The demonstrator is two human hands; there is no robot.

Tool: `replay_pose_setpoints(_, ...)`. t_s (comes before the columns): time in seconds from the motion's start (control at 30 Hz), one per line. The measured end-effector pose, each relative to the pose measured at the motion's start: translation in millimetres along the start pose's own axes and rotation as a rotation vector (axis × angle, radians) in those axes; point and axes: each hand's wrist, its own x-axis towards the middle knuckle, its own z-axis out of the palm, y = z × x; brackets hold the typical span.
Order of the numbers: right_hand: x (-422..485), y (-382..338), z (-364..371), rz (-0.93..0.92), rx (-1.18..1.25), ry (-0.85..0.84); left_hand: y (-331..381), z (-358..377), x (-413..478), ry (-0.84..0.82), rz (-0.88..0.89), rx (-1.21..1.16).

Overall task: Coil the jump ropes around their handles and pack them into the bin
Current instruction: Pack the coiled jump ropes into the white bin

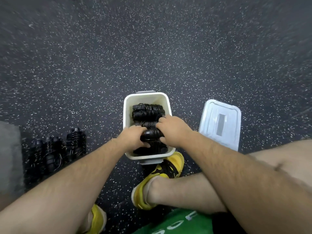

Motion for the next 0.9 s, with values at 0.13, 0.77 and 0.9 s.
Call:
replay_pose_setpoints(0.13,1.5,-7.8,6.9,-0.04,0.017,-0.019,-0.5,8.3,2.9,-0.117,0.015,-0.034)
replay_pose_setpoints(0.77,12.7,-46.3,31.8,-0.061,0.099,-0.142,-18.4,-4.5,22.1,0.031,0.084,-0.315)
replay_pose_setpoints(0.9,13.7,-47.5,36.0,-0.003,0.207,-0.27,-17.8,-2.3,26.8,0.035,0.061,-0.328)
